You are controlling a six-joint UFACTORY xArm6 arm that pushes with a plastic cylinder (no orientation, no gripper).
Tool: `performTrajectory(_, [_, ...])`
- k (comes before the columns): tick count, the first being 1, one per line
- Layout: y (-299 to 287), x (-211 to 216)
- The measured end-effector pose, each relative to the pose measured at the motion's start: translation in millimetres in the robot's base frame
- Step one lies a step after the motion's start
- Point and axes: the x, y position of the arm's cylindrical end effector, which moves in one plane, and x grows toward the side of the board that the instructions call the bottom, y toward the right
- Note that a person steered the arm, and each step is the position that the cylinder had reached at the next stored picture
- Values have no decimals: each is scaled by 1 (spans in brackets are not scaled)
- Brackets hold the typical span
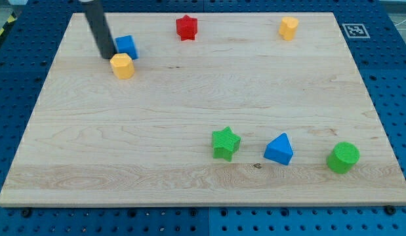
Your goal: Move the blue cube towards center
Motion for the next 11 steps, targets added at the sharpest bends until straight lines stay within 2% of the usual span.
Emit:
performTrajectory(1, [45, 0])
performTrajectory(2, [30, -2])
performTrajectory(3, [11, -25])
performTrajectory(4, [18, -42])
performTrajectory(5, [85, -37])
performTrajectory(6, [163, -10])
performTrajectory(7, [172, 60])
performTrajectory(8, [172, 106])
performTrajectory(9, [178, 104])
performTrajectory(10, [213, 78])
performTrajectory(11, [283, 90])
